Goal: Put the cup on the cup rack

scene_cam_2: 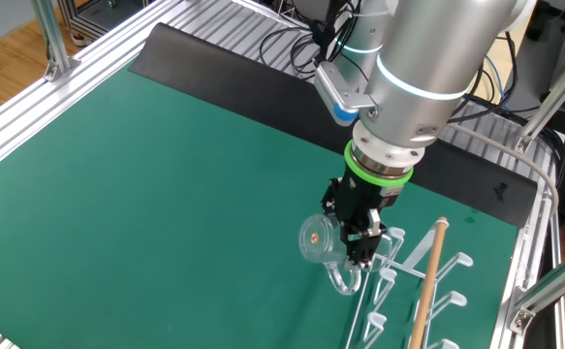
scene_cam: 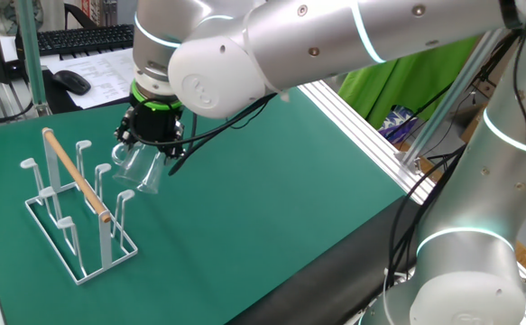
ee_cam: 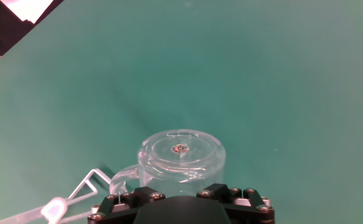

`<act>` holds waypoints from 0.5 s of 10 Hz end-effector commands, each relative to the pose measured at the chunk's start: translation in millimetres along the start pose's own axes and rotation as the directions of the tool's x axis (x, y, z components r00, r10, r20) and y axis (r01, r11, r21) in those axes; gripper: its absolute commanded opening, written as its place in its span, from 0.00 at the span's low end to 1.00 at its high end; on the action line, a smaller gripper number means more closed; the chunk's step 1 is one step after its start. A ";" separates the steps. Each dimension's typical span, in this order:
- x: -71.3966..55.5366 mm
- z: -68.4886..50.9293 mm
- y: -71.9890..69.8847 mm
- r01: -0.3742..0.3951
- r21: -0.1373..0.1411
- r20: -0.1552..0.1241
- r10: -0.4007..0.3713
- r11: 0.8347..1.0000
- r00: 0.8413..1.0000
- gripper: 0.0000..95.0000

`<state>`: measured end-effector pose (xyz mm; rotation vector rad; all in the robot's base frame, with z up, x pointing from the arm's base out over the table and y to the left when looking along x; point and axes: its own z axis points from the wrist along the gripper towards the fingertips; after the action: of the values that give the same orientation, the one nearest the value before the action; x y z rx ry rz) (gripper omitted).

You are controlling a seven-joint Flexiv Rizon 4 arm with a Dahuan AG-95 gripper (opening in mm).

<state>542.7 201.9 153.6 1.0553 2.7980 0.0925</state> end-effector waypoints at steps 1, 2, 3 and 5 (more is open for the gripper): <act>0.8 -1.1 -0.3 0.003 -0.003 0.001 -0.003 1.000 1.000 0.00; 1.6 -3.1 -1.7 0.002 -0.003 0.003 -0.002 1.000 1.000 0.00; 2.8 -4.5 -2.8 -0.002 -0.003 0.008 0.002 1.000 1.000 0.00; 5.7 -5.5 -3.2 -0.003 -0.001 0.013 0.003 1.000 1.000 0.00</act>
<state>534.0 203.4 158.3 1.0577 2.7811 0.0848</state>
